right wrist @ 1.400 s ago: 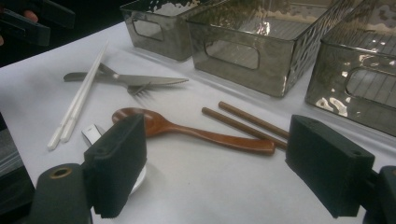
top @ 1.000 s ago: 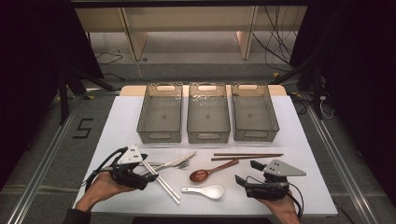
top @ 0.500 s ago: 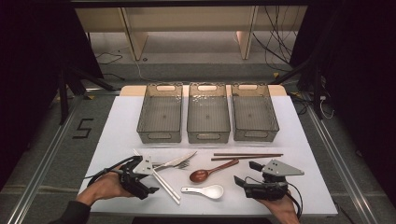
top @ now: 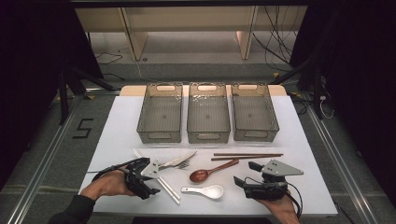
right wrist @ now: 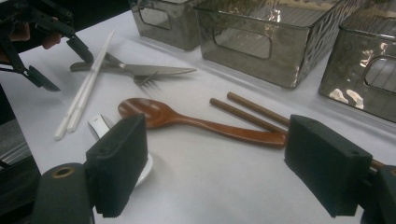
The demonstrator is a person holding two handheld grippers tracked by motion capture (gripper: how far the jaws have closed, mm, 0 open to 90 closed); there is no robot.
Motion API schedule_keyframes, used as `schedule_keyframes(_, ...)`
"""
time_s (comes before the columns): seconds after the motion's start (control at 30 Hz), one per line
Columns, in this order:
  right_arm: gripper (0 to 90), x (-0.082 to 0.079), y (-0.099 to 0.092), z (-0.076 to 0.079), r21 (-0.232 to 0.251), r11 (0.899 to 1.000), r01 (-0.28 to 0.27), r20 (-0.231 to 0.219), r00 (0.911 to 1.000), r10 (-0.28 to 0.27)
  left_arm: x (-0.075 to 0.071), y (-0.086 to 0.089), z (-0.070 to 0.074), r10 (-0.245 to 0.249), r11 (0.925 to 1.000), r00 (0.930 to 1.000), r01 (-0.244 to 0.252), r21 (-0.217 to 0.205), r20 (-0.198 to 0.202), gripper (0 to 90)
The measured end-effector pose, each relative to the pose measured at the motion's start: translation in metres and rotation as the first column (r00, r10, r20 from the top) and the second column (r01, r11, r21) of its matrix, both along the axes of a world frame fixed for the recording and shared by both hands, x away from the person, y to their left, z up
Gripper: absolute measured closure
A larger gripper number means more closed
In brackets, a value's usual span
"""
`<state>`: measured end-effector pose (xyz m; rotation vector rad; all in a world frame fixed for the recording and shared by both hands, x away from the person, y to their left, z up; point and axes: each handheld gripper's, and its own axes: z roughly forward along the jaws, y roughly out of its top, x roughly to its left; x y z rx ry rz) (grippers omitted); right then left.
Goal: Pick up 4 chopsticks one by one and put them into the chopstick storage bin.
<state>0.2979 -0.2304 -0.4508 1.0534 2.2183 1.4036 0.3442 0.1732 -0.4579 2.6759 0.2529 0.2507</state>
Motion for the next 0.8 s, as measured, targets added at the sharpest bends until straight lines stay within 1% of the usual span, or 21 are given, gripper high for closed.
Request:
schedule_keyframes(0.1,22.3,0.0000,0.0001,0.0000,-0.001,1.000,-0.001,-0.001,1.0000,0.001,0.0021,-0.0022,-0.0013,-0.017,0.9994,0.9999,0.017,0.031,-0.002,32.6)
schedule_keyframes(0.13,22.3,0.0000,0.0001,0.0000,-0.001,1.000,-0.001,-0.001,1.0000,0.001,0.0024,-0.0030,-0.0022,-0.019,0.9993,0.9998,0.019,0.033,-0.006,32.6)
schedule_keyframes(0.17,22.3,-0.0002,0.0001,0.0000,0.000,1.000,-0.002,-0.001,1.0000,0.002,0.0032,-0.0043,-0.0029,-0.036,0.9976,0.9993,0.036,0.059,-0.006,33.1)
schedule_keyframes(0.2,22.3,-0.0001,0.0000,0.0000,0.000,1.000,-0.002,-0.001,1.0000,0.002,0.0032,-0.0043,-0.0029,-0.036,0.9976,0.9993,0.036,0.059,-0.006,33.3)
schedule_keyframes(0.3,22.4,0.0001,-0.0003,-0.0001,0.003,1.000,-0.002,-0.002,1.0000,0.002,0.0046,-0.0061,-0.0017,-0.055,0.9950,0.9985,0.055,0.083,-0.002,34.3)
schedule_keyframes(0.37,22.4,0.0001,-0.0003,-0.0001,0.003,1.000,-0.003,-0.003,1.0000,0.003,0.0054,-0.0077,-0.0018,-0.061,0.9943,0.9981,0.061,0.087,-0.003,34.7)
schedule_keyframes(0.43,22.4,0.0001,-0.0002,-0.0001,0.005,1.000,-0.003,-0.003,1.0000,0.003,0.0070,-0.0094,-0.0017,-0.079,0.9908,0.9968,0.079,0.110,-0.010,34.9)
schedule_keyframes(0.47,22.4,0.0001,-0.0002,-0.0001,0.003,1.000,-0.004,-0.003,1.0000,0.004,0.0067,-0.0100,-0.0021,-0.079,0.9910,0.9968,0.080,0.107,-0.016,35.4)
schedule_keyframes(0.5,22.4,0.0000,-0.0003,-0.0001,0.003,1.000,-0.004,-0.004,1.0000,0.004,0.0069,-0.0104,-0.0021,-0.087,0.9891,0.9960,0.088,0.117,-0.020,35.4)
schedule_keyframes(0.57,22.4,-0.0001,-0.0003,0.0000,0.005,1.000,-0.003,-0.003,1.0000,0.003,0.0068,-0.0101,-0.0022,-0.087,0.9887,0.9960,0.088,0.121,-0.021,35.9)
schedule_keyframes(0.67,22.5,0.0000,-0.0007,0.0000,0.006,1.000,-0.004,-0.005,1.0000,0.004,0.0058,-0.0090,-0.0022,-0.080,0.9880,0.9967,0.081,0.132,-0.011,37.8)
schedule_keyframes(0.7,22.5,0.0001,-0.0006,0.0000,0.007,1.000,-0.004,-0.005,1.0000,0.004,0.0055,-0.0087,-0.0020,-0.079,0.9877,0.9968,0.080,0.134,-0.014,40.1)
schedule_keyframes(0.73,22.5,0.0002,-0.0005,-0.0001,0.006,1.000,-0.004,-0.005,1.0000,0.004,0.0057,-0.0085,-0.0021,-0.094,0.9810,0.9954,0.095,0.169,-0.018,41.3)
schedule_keyframes(0.77,22.5,0.0003,-0.0004,-0.0001,0.006,1.000,-0.006,-0.005,1.0000,0.006,0.0057,-0.0085,-0.0021,-0.094,0.9810,0.9954,0.095,0.169,-0.018,41.8)
schedule_keyframes(0.8,22.5,0.0003,-0.0004,-0.0001,0.006,1.000,-0.006,-0.005,1.0000,0.006,0.0053,-0.0085,-0.0030,-0.093,0.9787,0.9956,0.094,0.183,-0.013,41.8)
